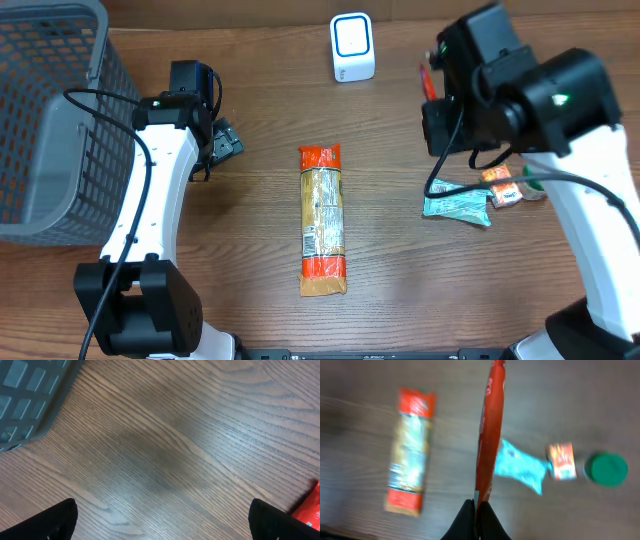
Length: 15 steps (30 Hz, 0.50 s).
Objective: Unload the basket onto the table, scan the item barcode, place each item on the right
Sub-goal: 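Carry the Nescafé stick right and lower it by the mint-green pack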
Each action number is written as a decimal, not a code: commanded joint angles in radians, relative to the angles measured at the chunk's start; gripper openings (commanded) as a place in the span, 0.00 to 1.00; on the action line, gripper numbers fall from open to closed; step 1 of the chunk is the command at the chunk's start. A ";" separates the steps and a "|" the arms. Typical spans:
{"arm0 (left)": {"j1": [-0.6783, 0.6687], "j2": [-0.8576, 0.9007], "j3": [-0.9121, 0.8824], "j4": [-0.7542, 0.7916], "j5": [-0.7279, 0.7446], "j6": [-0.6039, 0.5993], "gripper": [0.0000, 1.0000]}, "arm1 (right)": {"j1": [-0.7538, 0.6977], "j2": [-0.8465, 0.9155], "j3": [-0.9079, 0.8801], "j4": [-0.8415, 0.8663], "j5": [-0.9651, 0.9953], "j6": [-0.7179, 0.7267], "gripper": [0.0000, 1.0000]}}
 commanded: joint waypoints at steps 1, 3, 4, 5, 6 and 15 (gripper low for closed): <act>-0.007 -0.019 0.014 0.001 -0.014 0.011 1.00 | -0.004 0.014 -0.156 0.017 0.089 0.090 0.04; -0.007 -0.019 0.014 0.001 -0.014 0.011 1.00 | -0.005 0.014 -0.251 0.047 0.095 0.114 0.04; -0.007 -0.019 0.014 0.001 -0.014 0.011 1.00 | -0.005 0.014 -0.312 0.073 0.095 0.124 0.04; -0.007 -0.019 0.014 0.001 -0.014 0.011 1.00 | -0.005 0.014 -0.356 0.095 0.095 0.127 0.04; -0.007 -0.019 0.014 0.001 -0.014 0.011 1.00 | -0.005 0.014 -0.397 0.116 0.095 0.127 0.04; -0.007 -0.019 0.014 0.001 -0.014 0.011 1.00 | -0.042 0.014 -0.657 0.336 0.118 0.130 0.04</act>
